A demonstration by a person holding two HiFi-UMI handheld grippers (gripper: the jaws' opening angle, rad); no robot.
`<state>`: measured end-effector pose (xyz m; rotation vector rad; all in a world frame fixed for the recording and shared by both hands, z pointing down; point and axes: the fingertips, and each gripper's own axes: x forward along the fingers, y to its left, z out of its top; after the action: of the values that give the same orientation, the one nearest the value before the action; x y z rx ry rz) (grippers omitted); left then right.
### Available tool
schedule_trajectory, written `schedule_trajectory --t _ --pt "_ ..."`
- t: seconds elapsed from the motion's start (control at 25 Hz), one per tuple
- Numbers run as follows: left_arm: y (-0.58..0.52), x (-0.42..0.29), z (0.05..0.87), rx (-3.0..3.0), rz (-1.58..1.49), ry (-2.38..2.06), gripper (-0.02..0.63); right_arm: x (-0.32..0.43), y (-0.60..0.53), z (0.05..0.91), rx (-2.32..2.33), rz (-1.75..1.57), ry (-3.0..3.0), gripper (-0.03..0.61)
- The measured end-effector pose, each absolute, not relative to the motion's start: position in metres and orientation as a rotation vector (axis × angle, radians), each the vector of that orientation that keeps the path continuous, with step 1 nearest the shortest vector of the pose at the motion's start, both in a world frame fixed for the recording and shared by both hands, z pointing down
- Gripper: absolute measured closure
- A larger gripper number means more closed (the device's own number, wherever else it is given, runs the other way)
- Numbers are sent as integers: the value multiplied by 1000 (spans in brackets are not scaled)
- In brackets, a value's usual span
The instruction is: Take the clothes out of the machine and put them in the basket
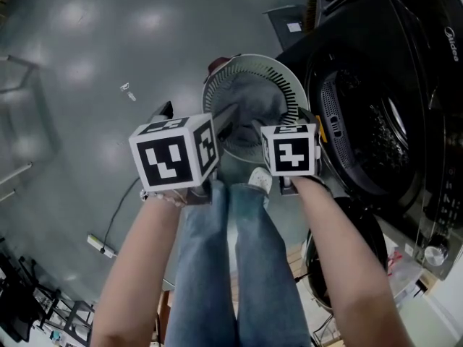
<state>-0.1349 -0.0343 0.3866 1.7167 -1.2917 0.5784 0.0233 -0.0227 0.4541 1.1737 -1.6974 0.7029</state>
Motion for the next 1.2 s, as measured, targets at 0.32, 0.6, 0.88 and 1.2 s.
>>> schedule_trajectory --t 0.32,0.6,0.88,1.2 --pt "-36 -121 350 1842 724 -1296 48 29 -8 411 1221 759 -1694 137" --pt "-23 -107 297 1926 818 -1273 48 35 5 333 1258 759 -1719 137" --pt "-8 -102 227 1964 819 -1276 48 36 16 258 1217 698 -1775 138" --pt "-10 -87 143 2075 829 -1313 48 44 29 183 1134 671 -1822 138"
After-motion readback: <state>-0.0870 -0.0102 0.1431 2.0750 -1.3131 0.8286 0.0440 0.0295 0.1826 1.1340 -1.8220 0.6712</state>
